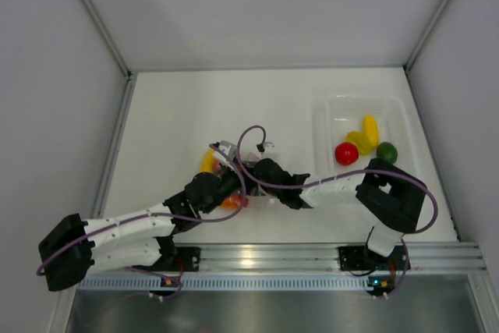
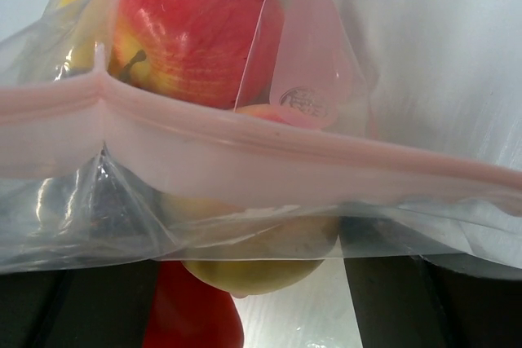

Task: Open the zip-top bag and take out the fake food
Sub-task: Pick up the fake fruit from the zipper food storage bag.

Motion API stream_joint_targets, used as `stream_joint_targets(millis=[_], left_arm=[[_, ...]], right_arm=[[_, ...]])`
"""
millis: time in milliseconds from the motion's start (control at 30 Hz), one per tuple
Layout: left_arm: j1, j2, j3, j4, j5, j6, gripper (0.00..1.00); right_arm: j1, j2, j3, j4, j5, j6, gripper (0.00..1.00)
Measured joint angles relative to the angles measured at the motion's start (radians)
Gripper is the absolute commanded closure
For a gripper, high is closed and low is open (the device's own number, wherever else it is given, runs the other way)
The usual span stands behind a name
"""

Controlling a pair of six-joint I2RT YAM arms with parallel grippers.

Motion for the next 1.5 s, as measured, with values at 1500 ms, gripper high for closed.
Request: stream_joint_targets(millis=[1500], left_arm=[[-0.058, 0.053, -0.005, 0.188, 0.126, -0.108, 1.0]], right_arm=[[0.039, -0.479, -0.345, 0.035, 0.124, -0.121, 0.59]])
